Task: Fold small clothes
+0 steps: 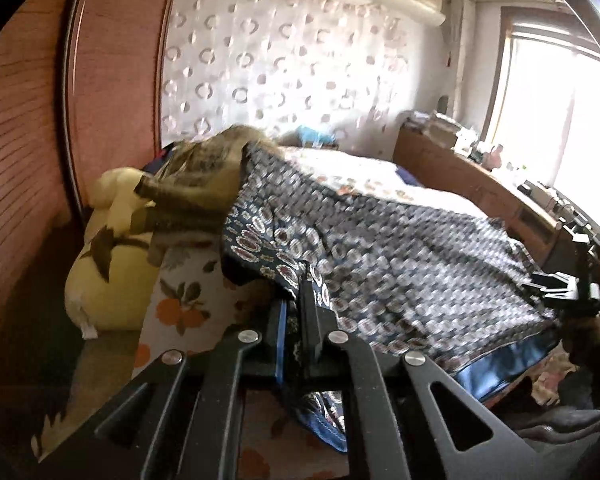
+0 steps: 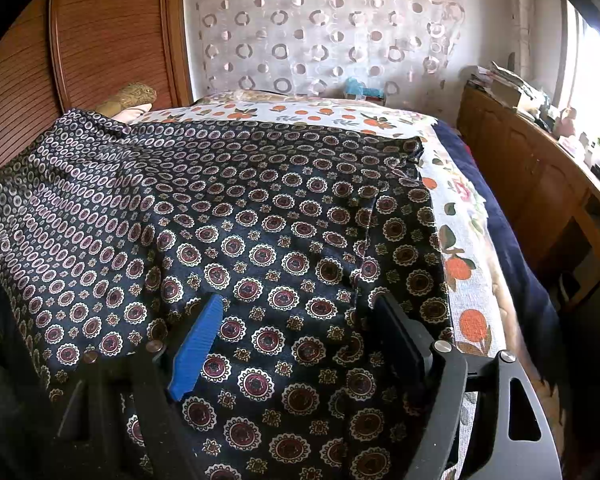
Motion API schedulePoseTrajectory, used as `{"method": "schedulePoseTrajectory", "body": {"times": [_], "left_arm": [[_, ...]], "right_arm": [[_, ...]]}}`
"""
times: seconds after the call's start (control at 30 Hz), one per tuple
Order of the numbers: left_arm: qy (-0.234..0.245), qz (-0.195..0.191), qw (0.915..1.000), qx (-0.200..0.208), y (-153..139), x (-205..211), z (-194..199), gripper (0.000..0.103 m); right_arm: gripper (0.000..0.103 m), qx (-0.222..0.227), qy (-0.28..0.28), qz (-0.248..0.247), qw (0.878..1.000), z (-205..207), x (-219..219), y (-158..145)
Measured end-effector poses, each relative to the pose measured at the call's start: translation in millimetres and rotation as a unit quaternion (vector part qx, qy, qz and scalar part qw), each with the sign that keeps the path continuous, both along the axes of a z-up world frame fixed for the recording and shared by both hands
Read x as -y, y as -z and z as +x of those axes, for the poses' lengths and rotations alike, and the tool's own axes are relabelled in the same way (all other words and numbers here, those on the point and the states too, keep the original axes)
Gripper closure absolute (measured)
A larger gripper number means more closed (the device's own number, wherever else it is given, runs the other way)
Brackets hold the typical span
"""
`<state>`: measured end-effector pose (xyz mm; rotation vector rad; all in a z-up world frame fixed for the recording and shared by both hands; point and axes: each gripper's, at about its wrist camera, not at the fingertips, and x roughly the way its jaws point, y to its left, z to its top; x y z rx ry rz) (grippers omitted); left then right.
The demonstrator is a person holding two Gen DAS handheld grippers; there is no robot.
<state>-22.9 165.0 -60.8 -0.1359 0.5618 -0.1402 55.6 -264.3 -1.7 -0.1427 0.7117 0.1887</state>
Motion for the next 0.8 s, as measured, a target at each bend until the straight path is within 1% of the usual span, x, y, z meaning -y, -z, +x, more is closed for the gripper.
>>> {"method": "schedulePoseTrajectory", "body": {"times": [0.13, 0.23, 0.43, 0.63, 0.8], "left_arm": [[0.019, 0.004, 0.9997, 0.018, -13.4, 11.4, 7.3, 0.097], [0.041, 0.003, 0.9983, 0.041, -32.3, 27.0, 15.1, 0.097], [0.093, 0.010, 0.9925, 0.078, -63.6, 65.1, 38.9, 0.097], [0.139, 0.007, 0.9865, 0.086, -81.0, 101.0, 63.5, 0.097], [0.177, 0.008, 0.9803, 0.088, -94.3, 131.2, 75.3, 0.097]], "right_arm": [[0.023, 0.000, 0.000, 0.001, 1.000, 0.3, 0.8, 0.0], [0.023, 0.000, 0.000, 0.001, 1.000, -0.1, 0.4, 0.2], [0.023, 0.001, 0.000, 0.002, 1.000, 0.0, -0.3, 0.5], [0.023, 0.001, 0.000, 0.003, 1.000, -0.1, 0.5, 0.6], [0.023, 0.001, -0.001, 0.003, 1.000, -0.2, 0.5, 0.4]]}}
